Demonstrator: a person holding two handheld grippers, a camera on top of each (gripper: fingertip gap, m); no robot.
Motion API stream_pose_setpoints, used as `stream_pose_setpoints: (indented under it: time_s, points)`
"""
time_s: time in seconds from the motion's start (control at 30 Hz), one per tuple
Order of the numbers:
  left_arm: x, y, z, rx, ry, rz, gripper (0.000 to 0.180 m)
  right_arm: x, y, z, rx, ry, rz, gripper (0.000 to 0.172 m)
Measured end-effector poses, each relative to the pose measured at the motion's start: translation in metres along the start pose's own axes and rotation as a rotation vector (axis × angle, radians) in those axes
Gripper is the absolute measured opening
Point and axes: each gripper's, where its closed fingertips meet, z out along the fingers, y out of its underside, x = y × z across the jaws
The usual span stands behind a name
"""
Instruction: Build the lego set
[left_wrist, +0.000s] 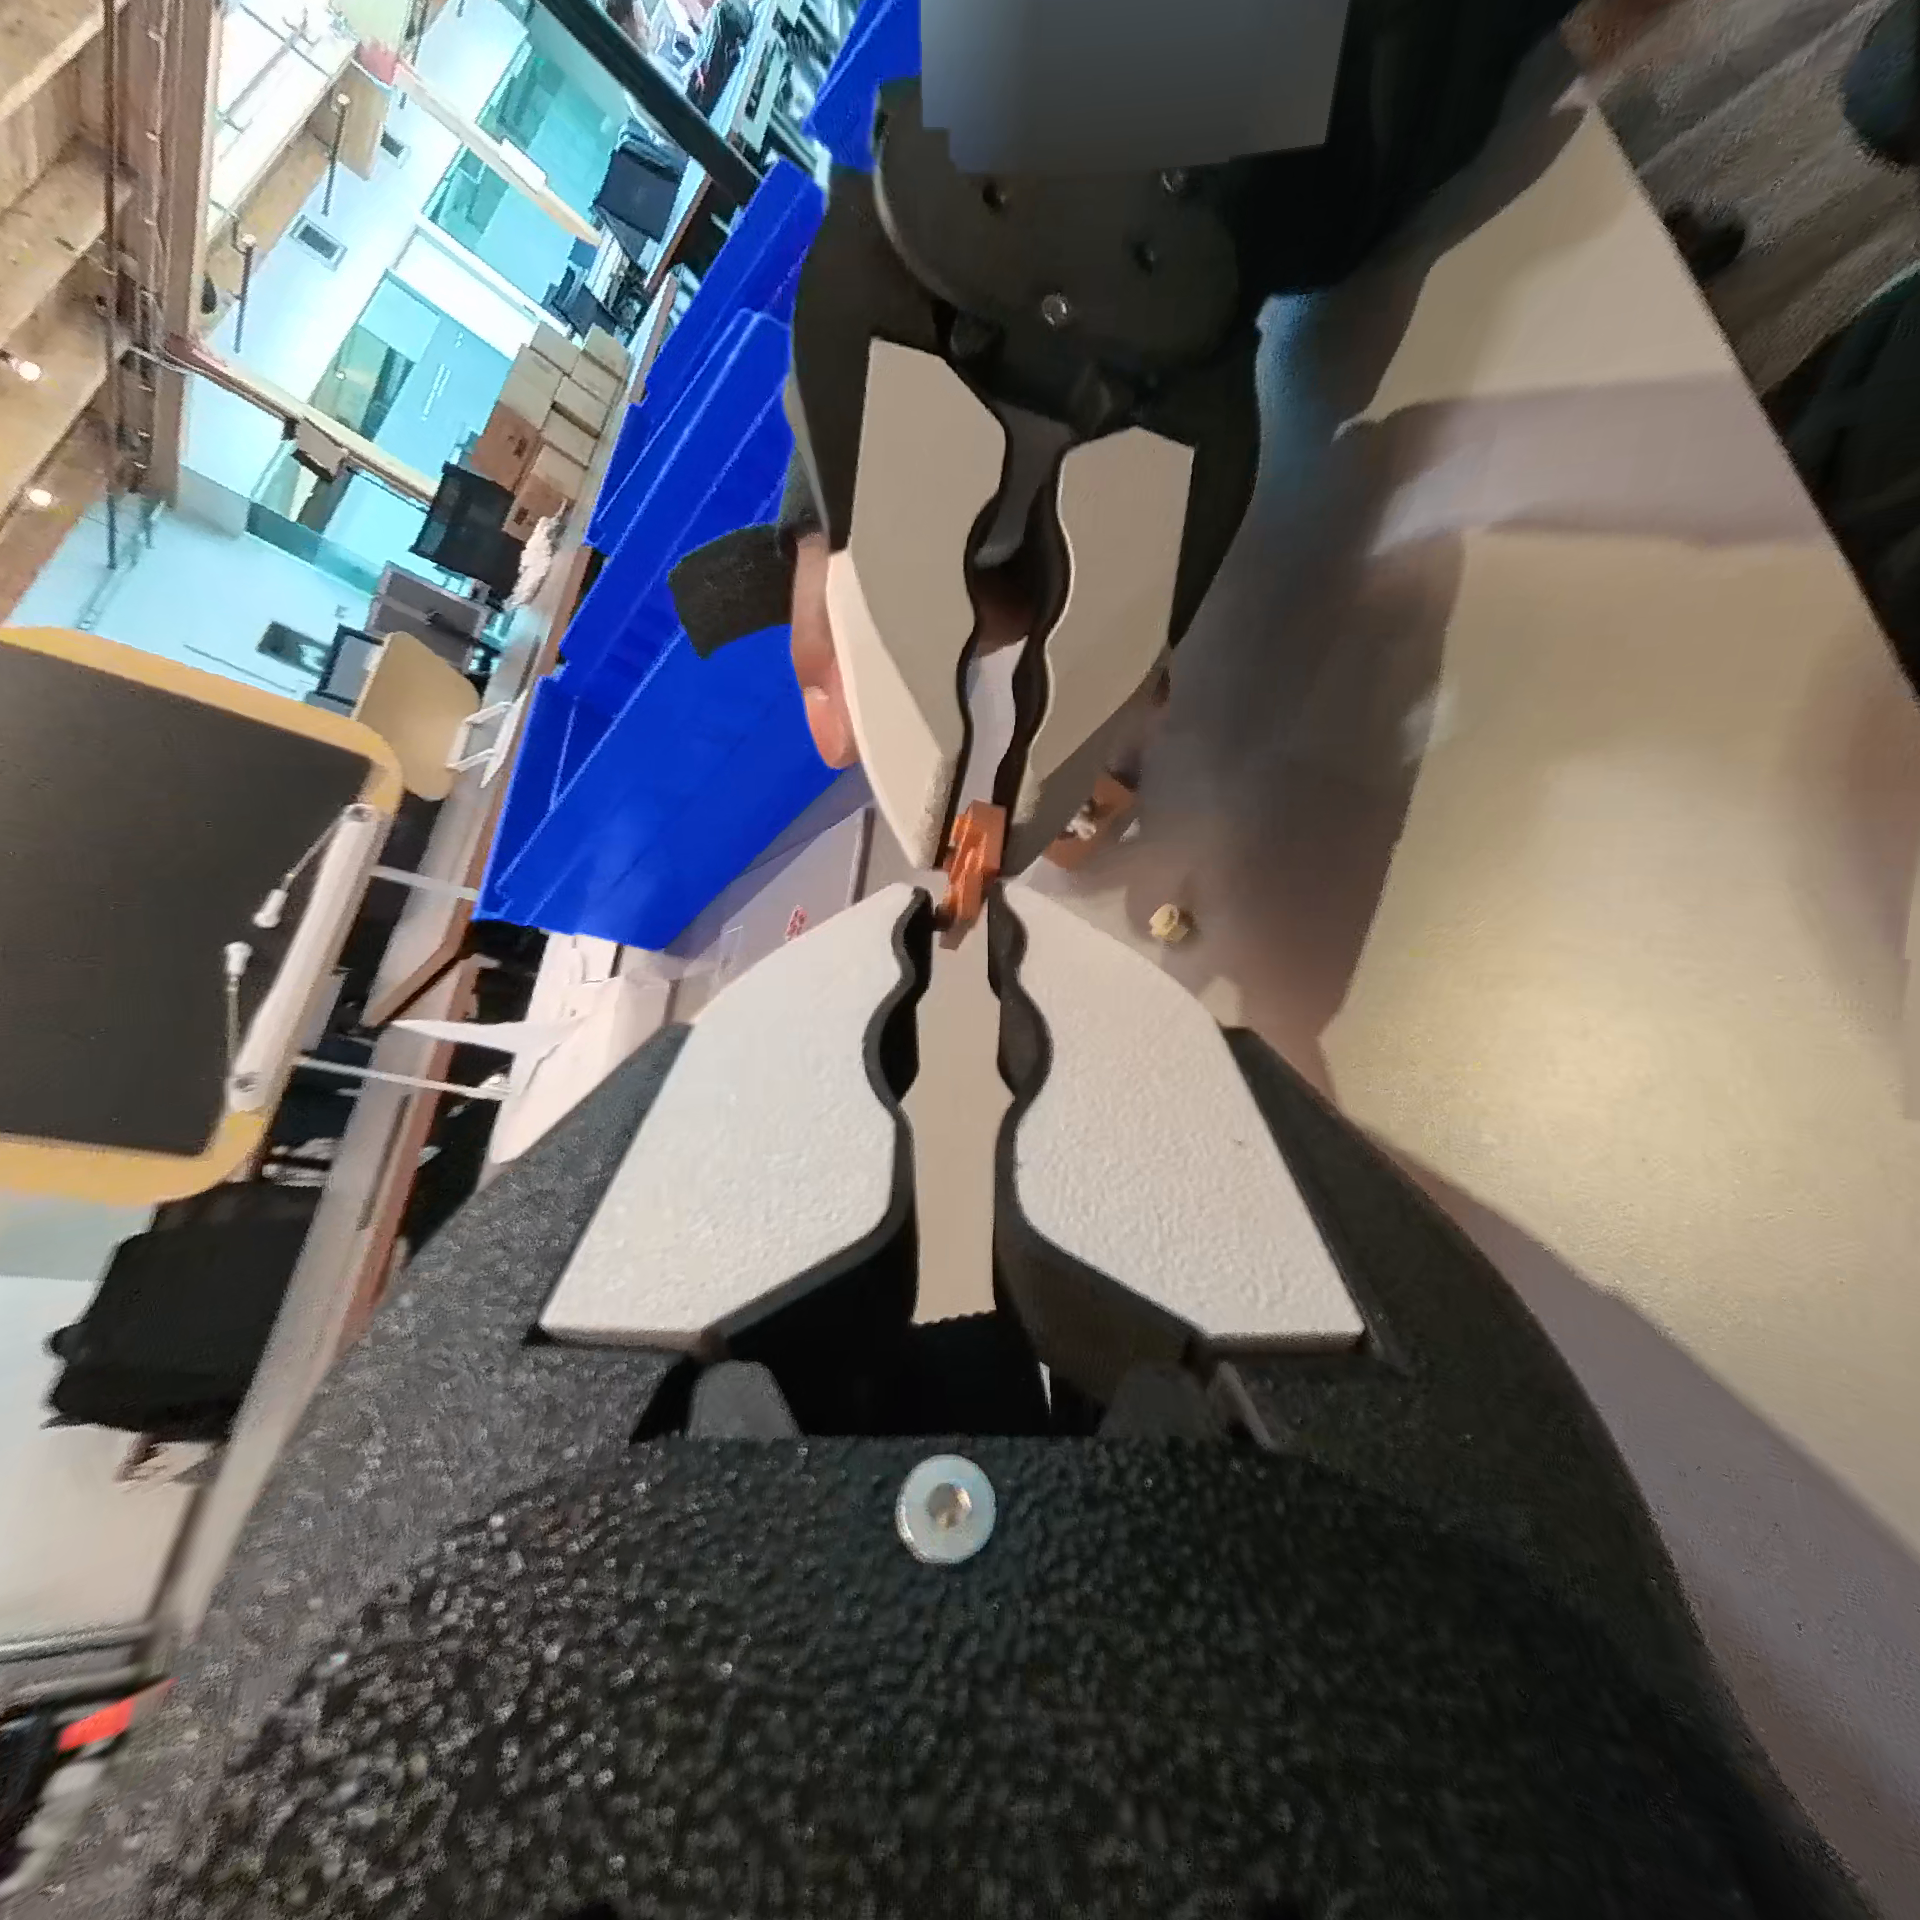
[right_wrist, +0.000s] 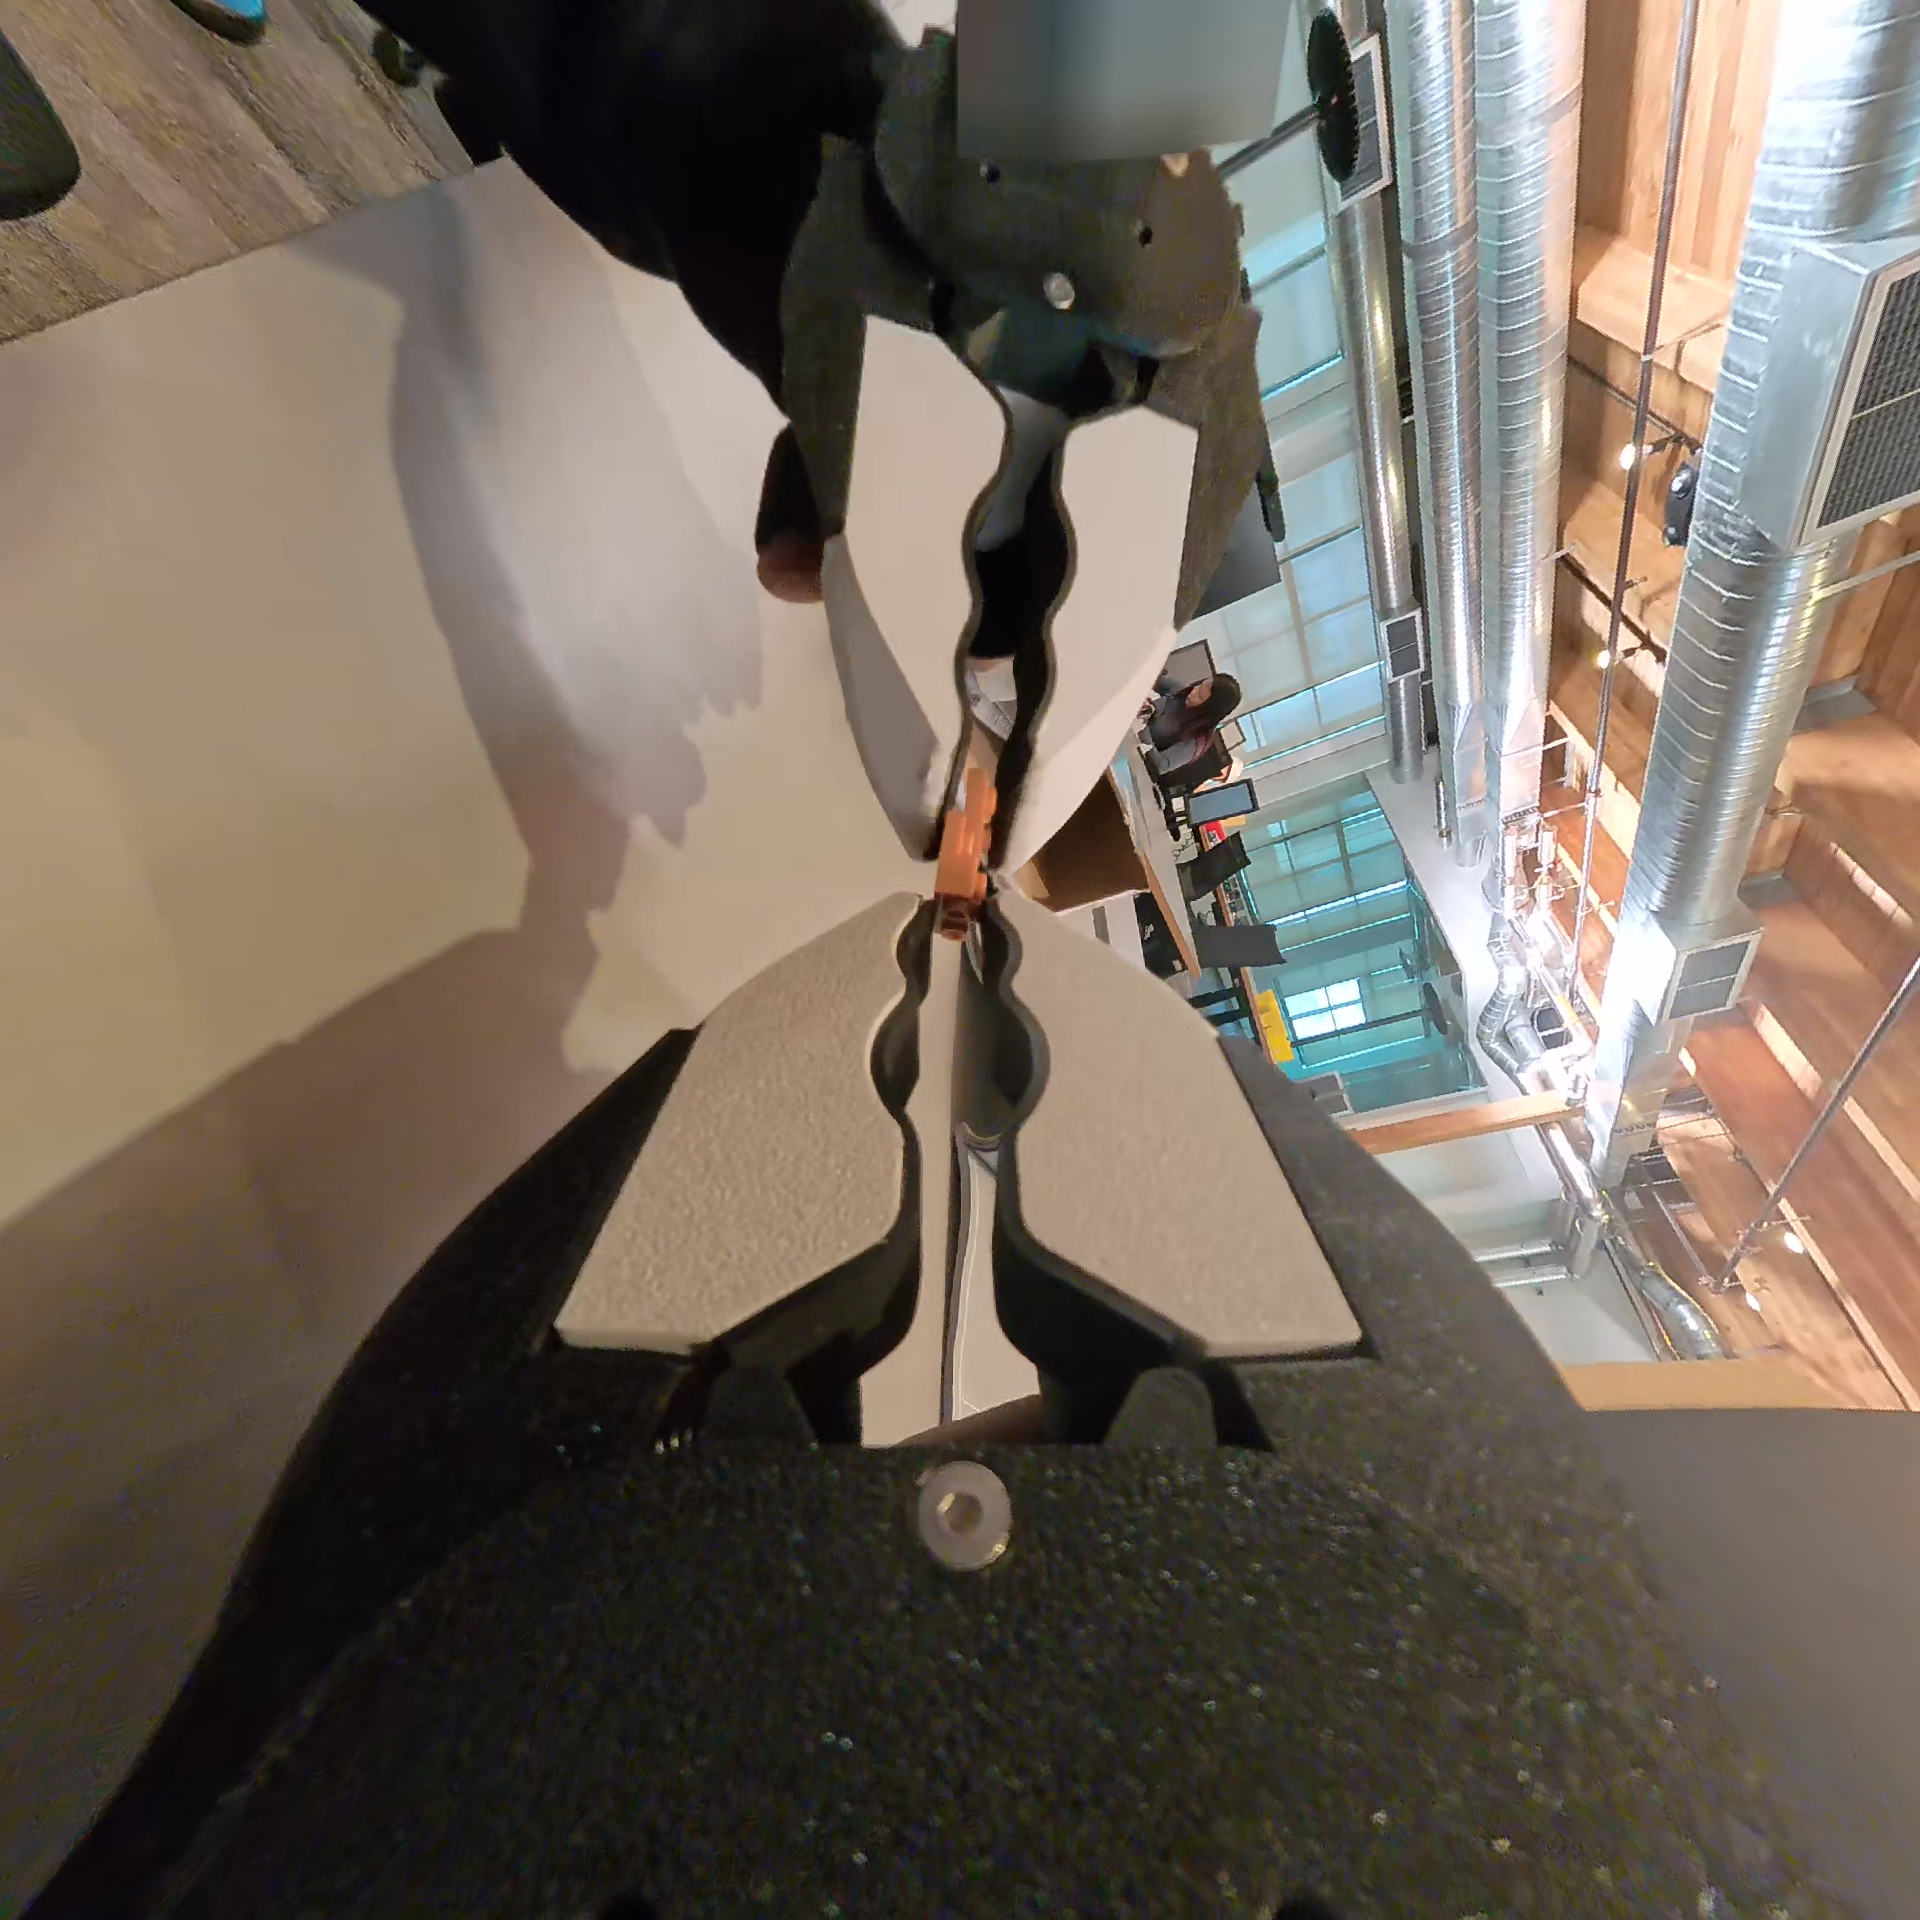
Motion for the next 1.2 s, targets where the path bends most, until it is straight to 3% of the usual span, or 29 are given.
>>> stream_pose_setpoints:
  time_s: [0.2,0.47,0.7,1.2]
  points:
    - [0.0011,0.001,-0.0016,0.057,0.047,-0.111,0.009,-0.0008,-0.0021,0.0007,0.009,0.004,0.0,0.008]
    - [-0.0018,0.0041,-0.0058,0.06,0.074,-0.143,0.005,-0.0045,0.0001,0.0026,-0.002,-0.002,-0.022,0.008]
    - [-0.003,0.0089,-0.0032,-0.015,0.085,-0.144,0.005,-0.0088,0.0048,0.0072,-0.04,-0.002,-0.042,0.008]
    - [0.0016,0.0006,-0.0019,-0.206,0.26,-0.116,0.005,-0.0064,-0.0017,0.0086,-0.055,0.062,-0.184,0.008]
